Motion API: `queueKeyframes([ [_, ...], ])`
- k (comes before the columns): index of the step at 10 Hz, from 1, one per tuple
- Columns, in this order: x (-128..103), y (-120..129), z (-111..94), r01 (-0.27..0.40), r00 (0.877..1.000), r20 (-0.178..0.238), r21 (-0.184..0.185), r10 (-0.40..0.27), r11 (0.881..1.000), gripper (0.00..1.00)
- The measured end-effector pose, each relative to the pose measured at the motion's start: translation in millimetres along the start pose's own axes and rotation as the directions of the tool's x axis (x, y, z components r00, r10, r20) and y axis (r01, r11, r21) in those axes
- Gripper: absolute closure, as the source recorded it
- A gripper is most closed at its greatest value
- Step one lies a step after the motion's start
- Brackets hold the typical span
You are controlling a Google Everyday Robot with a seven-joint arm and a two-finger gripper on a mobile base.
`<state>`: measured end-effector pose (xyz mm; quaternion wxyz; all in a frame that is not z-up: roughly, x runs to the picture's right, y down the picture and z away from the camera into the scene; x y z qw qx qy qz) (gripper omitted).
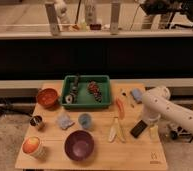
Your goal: Wipe red bowl with eraser
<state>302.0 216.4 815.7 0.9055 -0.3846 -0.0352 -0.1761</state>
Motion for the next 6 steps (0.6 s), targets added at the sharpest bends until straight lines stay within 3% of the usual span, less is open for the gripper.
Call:
queueKeyframes([
  [6,2.3,2.5,1.8,0.020,1.000,-0.010,-0.004,-0.020,1.000,0.20],
])
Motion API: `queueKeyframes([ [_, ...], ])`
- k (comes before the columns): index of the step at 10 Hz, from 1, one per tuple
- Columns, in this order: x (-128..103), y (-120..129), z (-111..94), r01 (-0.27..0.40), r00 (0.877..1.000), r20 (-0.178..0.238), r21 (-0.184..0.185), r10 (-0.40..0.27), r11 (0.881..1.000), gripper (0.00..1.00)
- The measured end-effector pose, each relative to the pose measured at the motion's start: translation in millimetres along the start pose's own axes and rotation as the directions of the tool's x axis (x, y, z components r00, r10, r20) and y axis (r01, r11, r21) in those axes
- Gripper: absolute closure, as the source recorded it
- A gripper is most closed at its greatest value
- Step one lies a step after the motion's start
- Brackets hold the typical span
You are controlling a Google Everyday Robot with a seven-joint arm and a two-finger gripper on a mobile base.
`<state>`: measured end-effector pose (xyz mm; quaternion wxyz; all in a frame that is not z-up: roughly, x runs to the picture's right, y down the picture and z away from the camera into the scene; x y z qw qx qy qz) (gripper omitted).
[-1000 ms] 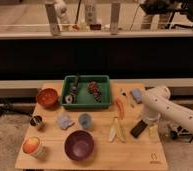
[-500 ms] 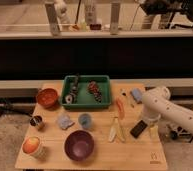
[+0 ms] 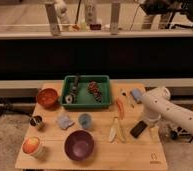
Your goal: Wipe red bowl with eraser
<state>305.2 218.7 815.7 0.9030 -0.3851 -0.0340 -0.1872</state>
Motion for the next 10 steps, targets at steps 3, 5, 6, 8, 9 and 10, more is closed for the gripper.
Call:
queueKeyframes([
  [3,0.8,0.8,1.1,0.013,1.000,-0.005,-0.002,-0.013,1.000,0.20],
  [5,0.9,1.3,1.8,0.020,1.000,-0.008,-0.004,-0.020,1.000,0.20],
  [6,1.0,1.5,2.2,0.025,1.000,-0.009,-0.005,-0.025,1.000,0.20],
  [8,1.2,2.0,3.9,0.035,0.999,-0.013,-0.007,-0.035,0.999,0.20],
  [9,1.4,2.1,3.5,0.046,0.999,-0.017,-0.007,-0.046,0.999,0.20],
  [10,1.5,2.0,3.6,0.048,0.999,-0.017,-0.007,-0.048,0.999,0.20],
])
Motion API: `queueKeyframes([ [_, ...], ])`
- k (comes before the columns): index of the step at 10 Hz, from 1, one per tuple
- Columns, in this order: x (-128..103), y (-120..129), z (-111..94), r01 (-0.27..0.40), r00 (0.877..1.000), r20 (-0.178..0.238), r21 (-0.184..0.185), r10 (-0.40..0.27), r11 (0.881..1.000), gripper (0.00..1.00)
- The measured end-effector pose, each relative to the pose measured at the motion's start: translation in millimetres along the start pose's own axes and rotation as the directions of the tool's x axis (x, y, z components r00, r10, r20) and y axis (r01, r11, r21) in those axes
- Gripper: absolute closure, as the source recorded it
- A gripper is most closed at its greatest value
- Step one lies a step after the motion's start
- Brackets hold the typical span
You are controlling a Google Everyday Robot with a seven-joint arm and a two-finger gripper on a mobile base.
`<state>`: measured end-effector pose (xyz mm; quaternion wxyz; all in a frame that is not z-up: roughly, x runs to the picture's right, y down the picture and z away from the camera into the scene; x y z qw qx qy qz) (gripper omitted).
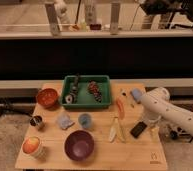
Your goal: Wipe red bowl with eraser
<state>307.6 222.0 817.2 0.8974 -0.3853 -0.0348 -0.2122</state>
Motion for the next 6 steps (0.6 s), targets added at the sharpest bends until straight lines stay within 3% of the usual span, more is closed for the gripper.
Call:
queueKeyframes([
  [6,0.1,0.6,0.5,0.019,1.000,-0.008,0.003,-0.019,1.000,0.20],
])
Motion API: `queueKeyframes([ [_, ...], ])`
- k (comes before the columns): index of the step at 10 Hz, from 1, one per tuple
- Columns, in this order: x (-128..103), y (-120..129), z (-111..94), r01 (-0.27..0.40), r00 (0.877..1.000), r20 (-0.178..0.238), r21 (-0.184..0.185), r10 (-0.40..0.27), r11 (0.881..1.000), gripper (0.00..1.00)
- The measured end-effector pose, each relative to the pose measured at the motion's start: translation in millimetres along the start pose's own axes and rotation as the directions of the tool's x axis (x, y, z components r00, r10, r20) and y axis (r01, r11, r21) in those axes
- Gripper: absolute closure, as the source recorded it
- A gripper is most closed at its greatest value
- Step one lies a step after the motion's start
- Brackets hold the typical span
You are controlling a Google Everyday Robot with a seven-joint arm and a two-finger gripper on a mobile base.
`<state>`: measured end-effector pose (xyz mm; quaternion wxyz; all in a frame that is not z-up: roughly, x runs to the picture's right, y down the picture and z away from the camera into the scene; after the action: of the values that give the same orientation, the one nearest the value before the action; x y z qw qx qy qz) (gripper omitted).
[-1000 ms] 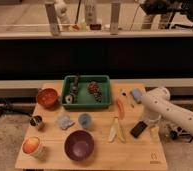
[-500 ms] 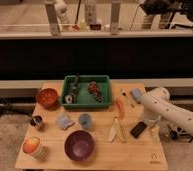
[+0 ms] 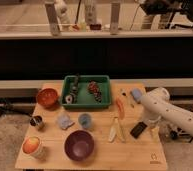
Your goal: Wipe red bowl with eraser
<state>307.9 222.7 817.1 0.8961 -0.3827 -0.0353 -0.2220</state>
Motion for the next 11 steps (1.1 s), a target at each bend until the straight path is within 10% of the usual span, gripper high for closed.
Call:
queueKeyframes([
  [11,-1.6,-1.3,1.9,0.037,0.999,-0.008,0.004,-0.037,0.999,0.20],
])
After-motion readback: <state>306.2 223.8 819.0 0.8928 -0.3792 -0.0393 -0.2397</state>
